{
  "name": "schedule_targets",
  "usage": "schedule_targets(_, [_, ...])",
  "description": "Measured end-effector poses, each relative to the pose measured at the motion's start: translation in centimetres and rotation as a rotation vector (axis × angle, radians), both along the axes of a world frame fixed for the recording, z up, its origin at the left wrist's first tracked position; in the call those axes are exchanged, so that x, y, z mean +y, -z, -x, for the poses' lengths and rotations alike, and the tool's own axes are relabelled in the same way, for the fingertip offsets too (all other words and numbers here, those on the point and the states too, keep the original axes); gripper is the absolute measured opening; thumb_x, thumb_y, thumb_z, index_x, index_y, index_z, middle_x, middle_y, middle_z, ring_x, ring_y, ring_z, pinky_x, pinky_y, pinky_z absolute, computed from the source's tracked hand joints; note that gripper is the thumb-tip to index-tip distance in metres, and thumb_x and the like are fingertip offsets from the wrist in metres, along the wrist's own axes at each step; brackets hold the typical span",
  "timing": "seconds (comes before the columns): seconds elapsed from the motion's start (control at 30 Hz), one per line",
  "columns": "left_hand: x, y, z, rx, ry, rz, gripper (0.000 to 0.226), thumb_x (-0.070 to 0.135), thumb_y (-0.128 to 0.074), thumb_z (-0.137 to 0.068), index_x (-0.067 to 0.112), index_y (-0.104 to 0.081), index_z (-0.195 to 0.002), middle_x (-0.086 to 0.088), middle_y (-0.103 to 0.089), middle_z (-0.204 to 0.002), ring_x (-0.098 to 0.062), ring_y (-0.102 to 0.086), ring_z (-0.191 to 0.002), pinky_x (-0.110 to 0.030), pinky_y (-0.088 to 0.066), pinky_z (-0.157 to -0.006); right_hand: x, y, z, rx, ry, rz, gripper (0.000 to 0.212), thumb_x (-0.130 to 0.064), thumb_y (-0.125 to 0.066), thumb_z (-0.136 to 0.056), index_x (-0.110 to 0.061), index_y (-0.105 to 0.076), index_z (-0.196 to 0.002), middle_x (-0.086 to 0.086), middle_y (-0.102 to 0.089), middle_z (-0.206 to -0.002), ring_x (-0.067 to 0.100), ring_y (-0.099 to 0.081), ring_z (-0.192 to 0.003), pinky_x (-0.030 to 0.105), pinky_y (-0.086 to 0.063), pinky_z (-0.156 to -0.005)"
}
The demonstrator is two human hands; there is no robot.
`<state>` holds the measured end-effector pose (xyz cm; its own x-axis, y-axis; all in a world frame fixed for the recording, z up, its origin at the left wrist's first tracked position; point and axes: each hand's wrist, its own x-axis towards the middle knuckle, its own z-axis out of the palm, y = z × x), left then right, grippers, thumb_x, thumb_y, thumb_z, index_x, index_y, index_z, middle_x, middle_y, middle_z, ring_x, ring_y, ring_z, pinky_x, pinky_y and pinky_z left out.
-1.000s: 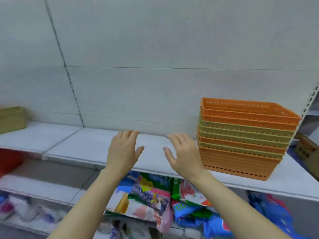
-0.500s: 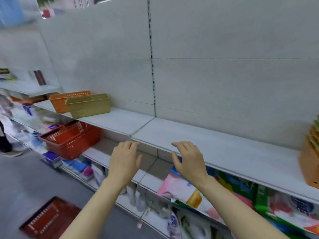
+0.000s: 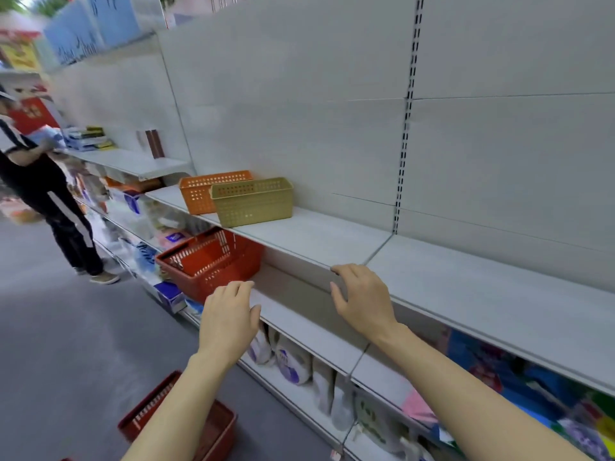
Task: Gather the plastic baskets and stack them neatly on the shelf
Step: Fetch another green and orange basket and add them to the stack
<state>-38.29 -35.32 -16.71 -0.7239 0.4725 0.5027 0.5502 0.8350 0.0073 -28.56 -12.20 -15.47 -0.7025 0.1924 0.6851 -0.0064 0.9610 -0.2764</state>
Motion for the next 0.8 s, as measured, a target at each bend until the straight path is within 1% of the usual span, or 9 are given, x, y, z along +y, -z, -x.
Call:
schedule_targets(0.1, [-0.4, -0.5, 5.7, 0.007, -0.017, -0.02, 0.045, 0.017, -0.088, -0.073, 0.007, -0.074, -0.114, -0.01, -0.074, -0.105, -0.035, -0.069, -0.089, -0.043, -0.055, -0.074, -0.6, 0.6, 5.8, -0.013, -0.026, -0.009, 0.023, -0.021, -0.061, -0.079, -0.012, -0.069, -0.098, 0.002, -0.07, -0.09, 0.024, -0.065, -0.082, 0.034, -0.053, -0.071])
schedule_targets(0.23, [-0.2, -1.3, 12.8, -0.002, -0.015, -0.016, 0.042, 0.016, -0.086, -0.073, 0.005, -0.074, -0.112, -0.012, -0.074, -0.102, -0.037, -0.069, -0.085, -0.043, -0.056, -0.073, -0.9, 1.0, 12.8, -0.025, -0.032, 0.002, 0.024, -0.02, -0.061, -0.077, -0.011, -0.069, -0.098, 0.003, -0.07, -0.09, 0.025, -0.065, -0.081, 0.034, -0.053, -0.07])
schedule_targets(0.3, [-0.3, -1.9, 15.9, 0.011, -0.013, -0.018, 0.039, 0.016, -0.085, -0.074, 0.006, -0.075, -0.111, -0.011, -0.074, -0.102, -0.037, -0.069, -0.085, -0.044, -0.056, -0.073, -1.2, 0.9, 15.7, -0.02, -0.024, -0.019, 0.025, -0.022, -0.057, -0.079, -0.011, -0.07, -0.097, 0.001, -0.071, -0.09, 0.024, -0.066, -0.081, 0.032, -0.053, -0.07])
schedule_targets(0.4, [-0.5, -2.1, 20.5, -0.024, -0.035, -0.035, 0.036, 0.019, -0.08, -0.079, 0.007, -0.074, -0.112, -0.01, -0.073, -0.106, -0.036, -0.068, -0.091, -0.045, -0.055, -0.077, -1.7, 0.7, 19.7, -0.016, -0.03, -0.03, 0.034, -0.028, -0.046, -0.081, -0.011, -0.07, -0.097, 0.0, -0.071, -0.09, 0.023, -0.067, -0.081, 0.032, -0.054, -0.07])
schedule_targets(0.53, [-0.6, -2.4, 26.5, -0.044, -0.065, -0.067, 0.036, 0.024, -0.073, -0.087, 0.009, -0.071, -0.12, -0.009, -0.071, -0.113, -0.035, -0.066, -0.101, -0.044, -0.051, -0.082, -1.8, 0.9, 23.6, 0.001, -0.006, -0.036, 0.034, -0.028, -0.045, -0.082, -0.012, -0.071, -0.098, -0.001, -0.071, -0.091, 0.022, -0.067, -0.082, 0.031, -0.054, -0.07])
schedule_targets(0.6, [-0.2, -3.2, 30.0, -0.097, -0.086, -0.134, 0.04, 0.028, -0.065, -0.094, 0.011, -0.065, -0.13, -0.009, -0.068, -0.125, -0.033, -0.062, -0.112, -0.043, -0.049, -0.09, -1.4, 1.3, 25.6, 0.008, 0.023, -0.041, 0.034, -0.028, -0.045, -0.083, -0.011, -0.071, -0.098, -0.001, -0.072, -0.091, 0.024, -0.068, -0.081, 0.032, -0.055, -0.069])
schedule_targets(0.7, [1.1, -4.8, 36.3, -0.249, -0.13, -0.382, 0.049, 0.028, -0.056, -0.1, 0.009, -0.05, -0.144, -0.012, -0.055, -0.143, -0.035, -0.053, -0.126, -0.045, -0.045, -0.1, -1.0, 1.6, 28.4, 0.025, 0.086, -0.069, 0.036, -0.028, -0.044, -0.083, -0.009, -0.072, -0.098, 0.002, -0.072, -0.09, 0.025, -0.068, -0.08, 0.033, -0.055, -0.067])
schedule_targets(0.77, [2.3, -6.0, 40.8, -0.366, -0.18, -0.525, 0.053, 0.028, -0.052, -0.102, 0.005, -0.042, -0.149, -0.016, -0.048, -0.148, -0.038, -0.05, -0.131, -0.047, -0.043, -0.104, -0.7, 1.6, 29.9, 0.029, 0.135, -0.067, 0.038, -0.028, -0.043, -0.083, -0.009, -0.072, -0.099, 0.002, -0.072, -0.091, 0.025, -0.068, -0.081, 0.032, -0.055, -0.068])
schedule_targets(0.8, [2.8, -6.5, 42.7, -0.43, -0.202, -0.566, 0.053, 0.029, -0.051, -0.103, 0.004, -0.041, -0.148, -0.019, -0.047, -0.148, -0.04, -0.05, -0.131, -0.048, -0.042, -0.105, -0.7, 1.8, 30.3, 0.023, 0.152, -0.071, 0.038, -0.028, -0.043, -0.084, -0.009, -0.072, -0.099, 0.001, -0.072, -0.092, 0.024, -0.068, -0.082, 0.031, -0.054, -0.069])
